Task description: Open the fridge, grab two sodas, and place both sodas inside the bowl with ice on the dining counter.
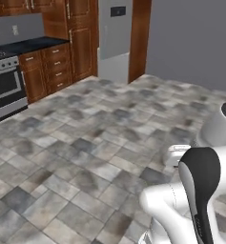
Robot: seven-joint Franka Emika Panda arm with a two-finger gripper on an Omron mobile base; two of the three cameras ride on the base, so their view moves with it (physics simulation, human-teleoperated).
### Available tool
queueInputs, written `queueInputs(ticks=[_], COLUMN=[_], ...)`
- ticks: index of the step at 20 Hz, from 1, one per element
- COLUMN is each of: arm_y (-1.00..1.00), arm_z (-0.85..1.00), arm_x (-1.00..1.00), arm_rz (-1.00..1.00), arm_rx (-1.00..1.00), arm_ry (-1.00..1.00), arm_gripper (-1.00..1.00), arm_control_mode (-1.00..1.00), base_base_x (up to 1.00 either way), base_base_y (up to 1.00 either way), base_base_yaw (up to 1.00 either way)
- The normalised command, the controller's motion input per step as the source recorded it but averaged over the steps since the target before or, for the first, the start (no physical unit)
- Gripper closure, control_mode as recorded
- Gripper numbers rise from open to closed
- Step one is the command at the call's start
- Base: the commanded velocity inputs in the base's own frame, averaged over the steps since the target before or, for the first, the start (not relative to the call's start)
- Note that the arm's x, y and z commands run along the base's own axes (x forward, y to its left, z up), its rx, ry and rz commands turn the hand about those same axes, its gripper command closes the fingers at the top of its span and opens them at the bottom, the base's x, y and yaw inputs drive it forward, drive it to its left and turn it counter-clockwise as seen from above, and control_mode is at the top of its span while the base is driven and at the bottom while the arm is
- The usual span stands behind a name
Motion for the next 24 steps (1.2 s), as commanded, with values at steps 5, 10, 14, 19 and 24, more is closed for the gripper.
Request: queueInputs(ticks=[5,10,14,19,24], arm_y=[0.00,0.00,0.00,0.00,0.00], arm_z=[0.00,0.00,0.00,0.00,0.00], arm_x=[0.00,0.00,0.00,0.00,0.00], arm_rz=[0.00,0.00,0.00,0.00,0.00], arm_rx=[0.00,0.00,0.00,0.00,0.00], arm_ry=[0.00,0.00,0.00,0.00,0.00], arm_gripper=[-1.00,-1.00,-1.00,-1.00,-1.00], arm_control_mode=[1.00,1.00,1.00,1.00,1.00], base_base_x=[1.00,1.00,1.00,1.00,1.00], base_base_y=[0.11,0.21,0.31,0.40,0.50], base_base_yaw=[0.02,0.00,0.00,0.00,-0.02])
